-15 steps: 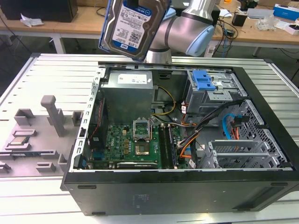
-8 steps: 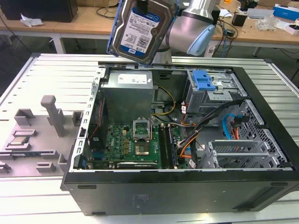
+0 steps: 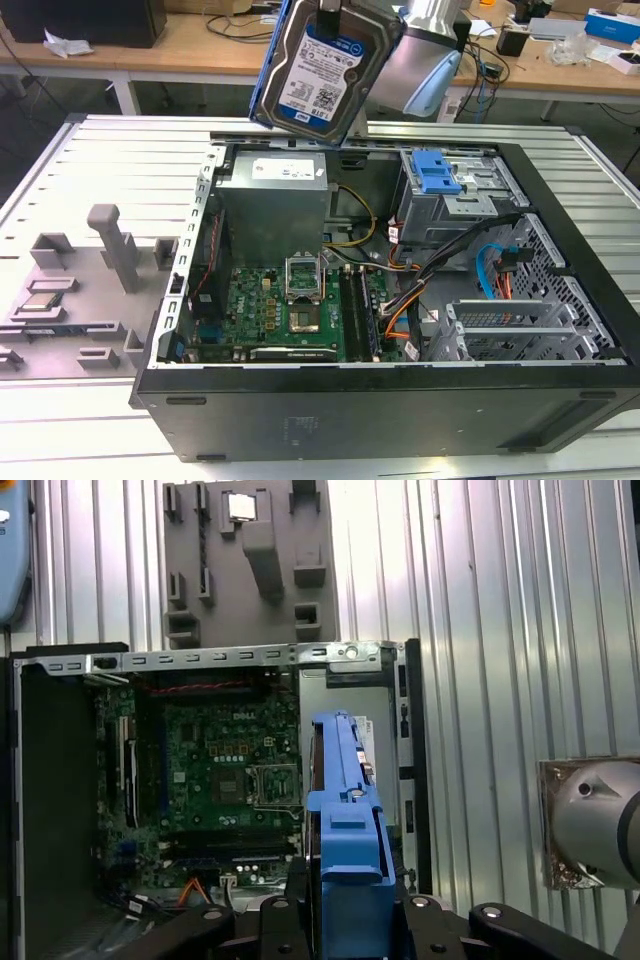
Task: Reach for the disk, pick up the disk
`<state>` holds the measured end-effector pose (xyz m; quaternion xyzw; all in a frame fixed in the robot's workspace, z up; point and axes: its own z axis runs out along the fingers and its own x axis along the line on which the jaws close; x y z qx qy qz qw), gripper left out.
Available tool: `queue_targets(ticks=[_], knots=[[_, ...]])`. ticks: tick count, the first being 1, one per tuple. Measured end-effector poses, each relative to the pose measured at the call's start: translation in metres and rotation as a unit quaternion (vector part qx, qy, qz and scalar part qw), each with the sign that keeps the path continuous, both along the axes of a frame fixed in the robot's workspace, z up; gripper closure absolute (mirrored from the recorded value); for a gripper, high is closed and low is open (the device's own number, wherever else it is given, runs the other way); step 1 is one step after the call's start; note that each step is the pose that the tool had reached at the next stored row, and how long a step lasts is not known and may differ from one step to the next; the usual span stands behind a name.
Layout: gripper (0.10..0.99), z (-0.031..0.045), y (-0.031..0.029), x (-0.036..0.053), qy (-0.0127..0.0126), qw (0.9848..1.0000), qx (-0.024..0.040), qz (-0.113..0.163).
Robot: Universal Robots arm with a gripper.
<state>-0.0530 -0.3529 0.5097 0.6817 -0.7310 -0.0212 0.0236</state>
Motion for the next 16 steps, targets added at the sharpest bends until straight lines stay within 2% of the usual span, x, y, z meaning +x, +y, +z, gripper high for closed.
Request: queue_targets(ticks=[4,5,7,9,12,13,16], knots=[[0.722,-0.0001,-0.0107,0.0000,0.0000,1.0000,-0.0001,0.000],[0.722,-0.0001,-0.0159,0.0000,0.0000,1.0000,0.0000,0.000],[0.722,-0.0001,-0.0193,0.0000,0.0000,1.0000,0.0000,0.000],[0.722,-0.0001,-0.0260,0.0000,0.0000,1.0000,0.0000,0.000],[0.722,-0.0001,-0.0327,0.0000,0.0000,1.0000,0.0000,0.000],[0.722,-0.0002,-0.0370,0.0000,0.0000,1.0000,0.0000,0.000],[0.722,-0.0002,-0.0435,0.0000,0.0000,1.0000,0.0000,0.000]])
